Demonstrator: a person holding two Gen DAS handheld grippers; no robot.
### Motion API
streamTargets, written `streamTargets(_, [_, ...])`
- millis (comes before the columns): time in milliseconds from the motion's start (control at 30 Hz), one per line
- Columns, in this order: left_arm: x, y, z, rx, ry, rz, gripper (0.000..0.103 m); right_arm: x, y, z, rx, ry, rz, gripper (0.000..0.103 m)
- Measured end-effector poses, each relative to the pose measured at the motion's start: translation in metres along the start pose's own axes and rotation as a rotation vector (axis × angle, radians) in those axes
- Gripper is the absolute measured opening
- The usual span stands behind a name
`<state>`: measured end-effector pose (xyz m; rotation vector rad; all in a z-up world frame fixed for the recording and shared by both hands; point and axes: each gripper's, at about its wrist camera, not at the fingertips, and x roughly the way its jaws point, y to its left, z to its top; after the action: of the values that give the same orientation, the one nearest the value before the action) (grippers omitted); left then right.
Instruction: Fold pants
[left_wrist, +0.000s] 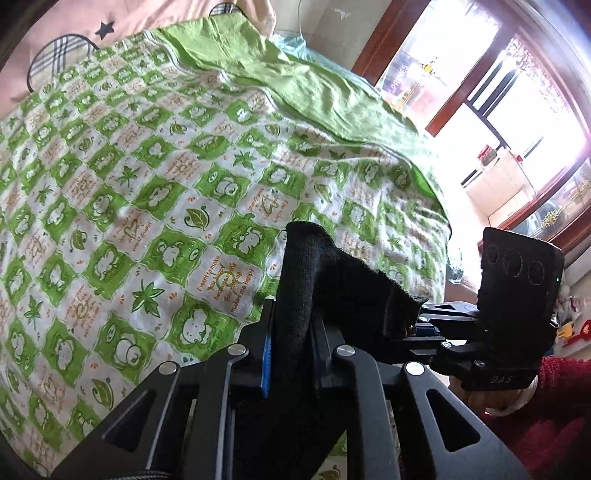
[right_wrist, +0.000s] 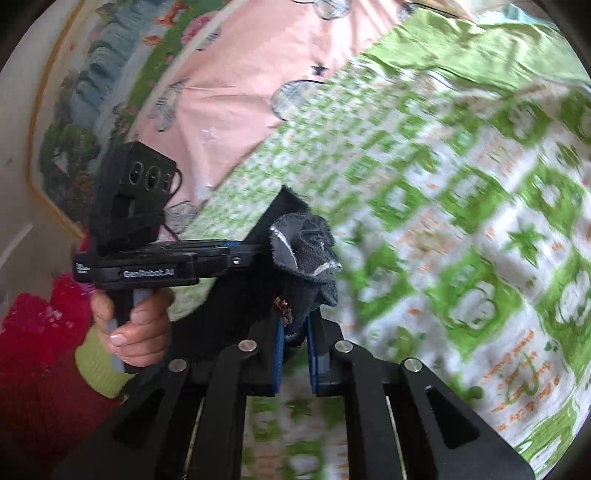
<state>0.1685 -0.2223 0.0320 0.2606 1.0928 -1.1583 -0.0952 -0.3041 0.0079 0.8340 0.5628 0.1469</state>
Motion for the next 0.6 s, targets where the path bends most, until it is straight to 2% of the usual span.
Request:
streamTargets(100, [-0.040, -0.009, -0.011, 0.009, -0.078, 0.003, 0.015, -0.004, 0.025, 0.005, -0.052, -0.004, 0.105, 0.012])
streamTargets(267, [-0.099, -0.019, -0.035, 0.013, -0.175, 0.048, 0.014, 0.001, 0.065, 0.007, -0.096, 0.011, 0.257, 0.012])
streamTargets(500, [-0.156, -0.011, -0.078, -0.034, -0.267, 0.108, 0.014, 0.020, 0.112, 0.001, -0.170, 0.075, 0.332, 0.012])
streamTargets(533, [-0.162, -0.008, -0.086, -0.045, -0.281, 0.115, 0.007, 0.023, 0.117, 0.000, -0.179, 0.085, 0.336, 0.012])
streamTargets(600, [-0.167, -0.002, -0.098, -0.065, -0.295, 0.132, 0.006, 0.034, 0.126, -0.005, -0.200, 0.111, 0.342, 0.012])
